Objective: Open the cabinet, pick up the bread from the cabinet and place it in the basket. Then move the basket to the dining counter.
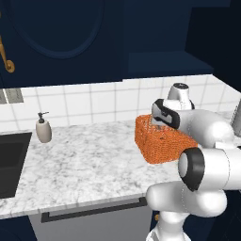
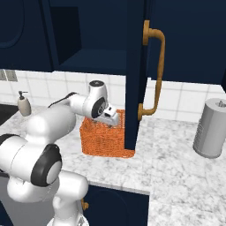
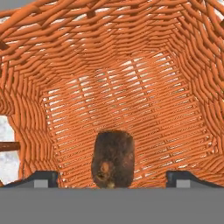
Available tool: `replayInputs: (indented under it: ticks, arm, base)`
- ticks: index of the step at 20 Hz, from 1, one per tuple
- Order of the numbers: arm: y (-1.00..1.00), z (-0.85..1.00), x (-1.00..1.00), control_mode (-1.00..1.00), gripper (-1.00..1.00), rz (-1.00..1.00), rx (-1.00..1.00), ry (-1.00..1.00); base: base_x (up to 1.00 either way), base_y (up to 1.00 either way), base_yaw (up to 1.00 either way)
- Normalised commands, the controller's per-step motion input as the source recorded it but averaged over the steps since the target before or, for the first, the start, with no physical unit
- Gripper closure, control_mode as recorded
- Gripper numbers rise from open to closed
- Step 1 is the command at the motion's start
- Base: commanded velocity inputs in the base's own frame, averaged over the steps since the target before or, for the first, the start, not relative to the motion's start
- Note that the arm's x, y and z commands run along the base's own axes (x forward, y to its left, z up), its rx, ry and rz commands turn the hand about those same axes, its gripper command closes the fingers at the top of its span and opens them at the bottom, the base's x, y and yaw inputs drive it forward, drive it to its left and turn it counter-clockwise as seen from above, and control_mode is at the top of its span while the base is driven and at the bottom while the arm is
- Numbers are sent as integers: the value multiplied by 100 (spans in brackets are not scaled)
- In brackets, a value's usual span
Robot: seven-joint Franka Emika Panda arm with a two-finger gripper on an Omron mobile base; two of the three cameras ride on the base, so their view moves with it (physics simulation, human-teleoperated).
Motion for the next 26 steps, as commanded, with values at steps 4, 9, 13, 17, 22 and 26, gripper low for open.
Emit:
replayInputs:
  ticks: [4,9,13,17,22,26]
  arm:
    - [17,34,-68,-100,-100,10,-4,-2]
    - [46,38,-29,-100,-100,30,-11,0]
    - [36,9,-16,-100,-100,33,-6,0]
    - [39,0,-5,-100,-100,22,0,0]
    - [47,-4,15,-100,-100,9,-2,12]
    - [8,-27,58,-100,-100,3,-5,24]
  base:
    - [0,0,0]
    - [0,0,0]
    - [0,0,0]
    - [0,0,0]
    - [0,0,0]
    - [0,0,0]
